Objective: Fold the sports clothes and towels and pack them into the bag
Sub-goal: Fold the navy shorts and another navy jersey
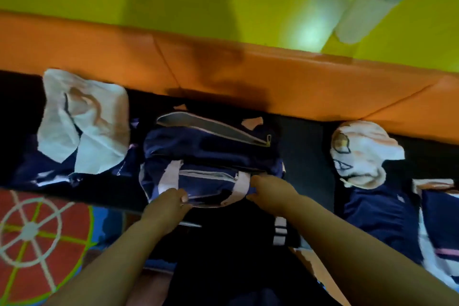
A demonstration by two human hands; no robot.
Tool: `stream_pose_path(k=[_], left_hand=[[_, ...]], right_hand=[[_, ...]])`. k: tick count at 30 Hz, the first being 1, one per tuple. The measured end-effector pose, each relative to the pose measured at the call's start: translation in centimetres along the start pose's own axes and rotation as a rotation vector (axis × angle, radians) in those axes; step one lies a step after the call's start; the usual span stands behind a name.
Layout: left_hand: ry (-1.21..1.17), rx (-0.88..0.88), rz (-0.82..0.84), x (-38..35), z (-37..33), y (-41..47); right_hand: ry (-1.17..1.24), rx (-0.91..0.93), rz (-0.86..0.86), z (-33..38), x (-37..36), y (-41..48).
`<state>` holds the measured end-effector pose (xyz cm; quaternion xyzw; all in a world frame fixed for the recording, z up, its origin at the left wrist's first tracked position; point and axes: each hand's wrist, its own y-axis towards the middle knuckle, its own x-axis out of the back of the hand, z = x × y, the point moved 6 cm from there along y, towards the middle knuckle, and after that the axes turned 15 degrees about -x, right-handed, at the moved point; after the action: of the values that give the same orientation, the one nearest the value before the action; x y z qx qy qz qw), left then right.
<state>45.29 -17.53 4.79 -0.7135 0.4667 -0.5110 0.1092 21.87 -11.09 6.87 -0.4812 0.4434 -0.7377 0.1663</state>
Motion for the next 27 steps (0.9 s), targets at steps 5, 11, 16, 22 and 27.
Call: stream_pose_path(k=[5,11,16,22,27], left_hand=[[-0.068,0.124,-0.042,1.9,8.7,-3.8],[-0.135,0.250,-0.124,5.0,18.3,-5.6],[-0.212,0.283,-0.225,7.3,26.3,-4.6],[-0.131,0.418,-0.537,10.4,35.4,-2.7],[0.018,0.498,-0.548,10.0,42.0,-1.6]], right_hand=[[-0.148,0.108,0.023,9.8,1.2,1.4],[-0.239,0.192,0.030,20.0,1.6,4.7],[-0.215,0.237,-0.028,26.9,2.8,7.6],[-0.186,0.312,-0.226,33.0,2.5,11.7],[-0.269,0.472,-0.338,38.4,0.0,14.9]])
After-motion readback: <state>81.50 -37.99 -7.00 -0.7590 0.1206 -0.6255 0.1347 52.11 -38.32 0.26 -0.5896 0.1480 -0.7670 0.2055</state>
